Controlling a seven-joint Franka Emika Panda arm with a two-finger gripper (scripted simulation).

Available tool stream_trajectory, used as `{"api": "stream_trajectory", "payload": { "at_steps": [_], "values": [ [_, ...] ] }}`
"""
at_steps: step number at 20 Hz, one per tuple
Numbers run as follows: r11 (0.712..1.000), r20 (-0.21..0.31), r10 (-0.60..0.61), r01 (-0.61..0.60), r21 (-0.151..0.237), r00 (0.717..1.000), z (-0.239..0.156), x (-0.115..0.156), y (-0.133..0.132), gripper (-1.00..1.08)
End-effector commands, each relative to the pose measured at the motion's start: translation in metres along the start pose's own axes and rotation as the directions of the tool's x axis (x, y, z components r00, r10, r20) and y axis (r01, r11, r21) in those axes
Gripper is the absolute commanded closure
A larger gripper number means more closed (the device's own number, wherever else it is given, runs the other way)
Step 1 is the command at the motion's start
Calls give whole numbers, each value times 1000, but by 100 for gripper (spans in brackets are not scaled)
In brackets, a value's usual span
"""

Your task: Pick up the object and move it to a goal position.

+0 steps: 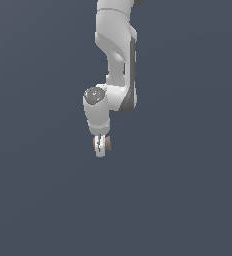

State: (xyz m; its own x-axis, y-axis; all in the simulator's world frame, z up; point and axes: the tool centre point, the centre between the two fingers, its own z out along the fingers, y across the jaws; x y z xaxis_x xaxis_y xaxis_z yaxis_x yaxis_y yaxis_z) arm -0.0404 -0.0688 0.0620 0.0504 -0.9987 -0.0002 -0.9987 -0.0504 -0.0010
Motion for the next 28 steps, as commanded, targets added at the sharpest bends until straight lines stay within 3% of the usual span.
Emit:
{"api": "stream_trajectory", "payload": {
  "at_steps": [1, 8, 14, 20, 28],
  "values": [
    [1000, 0, 1, -1, -1, 1000, 1, 0, 0, 108],
    [1000, 0, 0, 0, 0, 1000, -1, -3, -1, 108],
    [1000, -1, 0, 0, 0, 1000, -11, -24, -9, 108],
    [1000, -1, 1, -1, 0, 1000, -31, -69, -26, 108],
    [1000, -2, 1, -1, -1, 1000, -67, -149, -57, 108]
  ]
}}
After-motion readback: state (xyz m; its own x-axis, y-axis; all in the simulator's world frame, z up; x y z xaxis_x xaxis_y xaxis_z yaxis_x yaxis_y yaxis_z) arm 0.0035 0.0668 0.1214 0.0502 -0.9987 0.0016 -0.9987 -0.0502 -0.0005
